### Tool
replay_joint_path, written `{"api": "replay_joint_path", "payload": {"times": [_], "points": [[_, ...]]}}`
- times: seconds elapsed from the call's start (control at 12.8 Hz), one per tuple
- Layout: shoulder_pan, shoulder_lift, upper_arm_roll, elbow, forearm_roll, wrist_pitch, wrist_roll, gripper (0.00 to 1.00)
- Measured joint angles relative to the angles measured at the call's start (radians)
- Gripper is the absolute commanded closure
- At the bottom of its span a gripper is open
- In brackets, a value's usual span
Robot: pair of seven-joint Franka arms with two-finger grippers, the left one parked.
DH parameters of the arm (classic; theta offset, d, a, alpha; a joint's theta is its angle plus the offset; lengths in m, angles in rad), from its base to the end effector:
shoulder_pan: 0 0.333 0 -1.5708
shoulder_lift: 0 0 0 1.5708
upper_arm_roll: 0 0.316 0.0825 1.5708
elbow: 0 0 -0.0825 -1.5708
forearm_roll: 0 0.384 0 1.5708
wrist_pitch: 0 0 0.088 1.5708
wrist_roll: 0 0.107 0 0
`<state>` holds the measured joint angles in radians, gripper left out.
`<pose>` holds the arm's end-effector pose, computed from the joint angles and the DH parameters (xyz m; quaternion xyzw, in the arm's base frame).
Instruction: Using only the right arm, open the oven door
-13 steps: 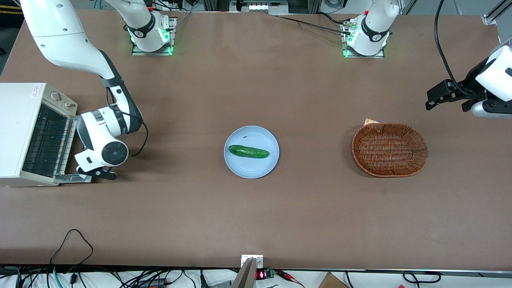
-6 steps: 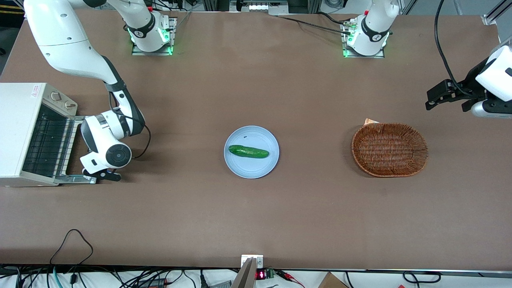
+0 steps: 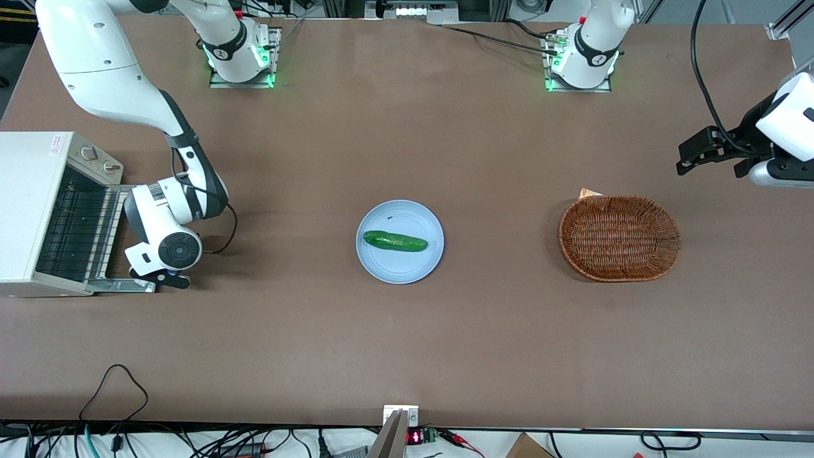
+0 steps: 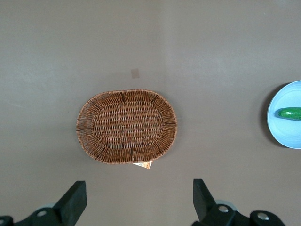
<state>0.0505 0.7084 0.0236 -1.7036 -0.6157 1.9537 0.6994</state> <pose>0.6274 0.0072 0.1608 0.9386 -0.1215 -0.1092 0.3039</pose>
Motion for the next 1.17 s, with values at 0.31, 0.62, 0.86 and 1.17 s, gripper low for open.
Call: {"api": "replay_joint_path", "payload": {"times": [0.31, 0.62, 0.86, 1.17], "points": [[0.000, -0.018, 0.000, 0.054, 0.158, -0.026, -0.070, 0.97], [-0.011, -0.148, -0.002, 0.098, 0.363, -0.213, -0.199, 0.01], [-0.032, -0.271, -0.005, 0.124, 0.513, -0.355, -0.257, 0.00], [-0.033, -0.391, 0.001, 0.132, 0.549, -0.456, -0.290, 0.00]]}}
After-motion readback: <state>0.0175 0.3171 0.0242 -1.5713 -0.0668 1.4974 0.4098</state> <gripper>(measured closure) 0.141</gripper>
